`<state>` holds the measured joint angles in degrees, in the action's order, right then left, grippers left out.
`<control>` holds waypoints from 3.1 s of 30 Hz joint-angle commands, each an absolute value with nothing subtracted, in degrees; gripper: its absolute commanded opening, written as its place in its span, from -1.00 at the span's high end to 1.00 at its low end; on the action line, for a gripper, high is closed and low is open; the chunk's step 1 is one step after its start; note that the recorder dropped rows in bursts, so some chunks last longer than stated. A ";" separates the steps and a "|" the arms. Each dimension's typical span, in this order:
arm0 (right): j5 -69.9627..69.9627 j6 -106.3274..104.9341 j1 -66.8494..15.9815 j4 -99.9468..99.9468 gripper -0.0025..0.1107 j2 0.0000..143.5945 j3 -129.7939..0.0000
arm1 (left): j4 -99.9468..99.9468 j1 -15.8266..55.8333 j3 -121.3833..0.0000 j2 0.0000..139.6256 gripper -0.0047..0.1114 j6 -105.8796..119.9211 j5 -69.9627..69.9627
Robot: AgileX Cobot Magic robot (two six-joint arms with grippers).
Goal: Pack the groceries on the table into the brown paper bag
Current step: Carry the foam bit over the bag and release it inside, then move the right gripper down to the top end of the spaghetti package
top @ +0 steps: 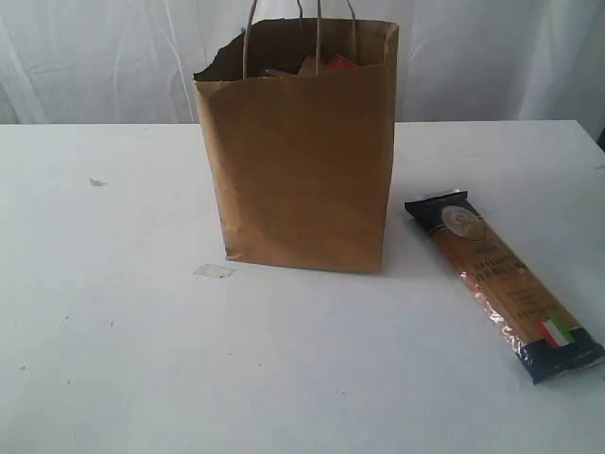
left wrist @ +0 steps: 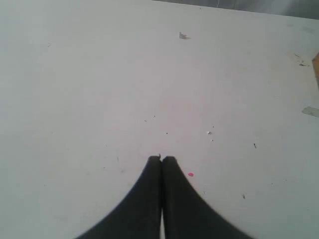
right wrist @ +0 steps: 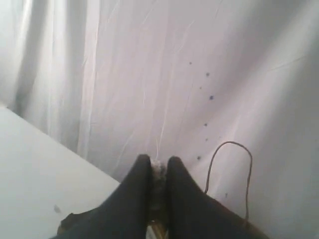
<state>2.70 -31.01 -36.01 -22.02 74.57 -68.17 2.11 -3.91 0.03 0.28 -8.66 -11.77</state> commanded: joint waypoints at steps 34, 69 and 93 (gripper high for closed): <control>16.68 -32.99 -30.70 -37.53 0.47 91.50 -67.87 | 2.49 -3.97 0.00 0.00 0.92 -8.82 -11.59; -52.50 -19.91 -30.70 -5.42 0.47 68.82 -67.87 | 2.49 -3.97 0.00 0.00 0.92 -8.82 -11.59; -56.82 5.80 -14.42 27.03 0.96 88.24 -60.94 | 2.49 -3.97 0.00 0.00 0.92 -8.82 -11.59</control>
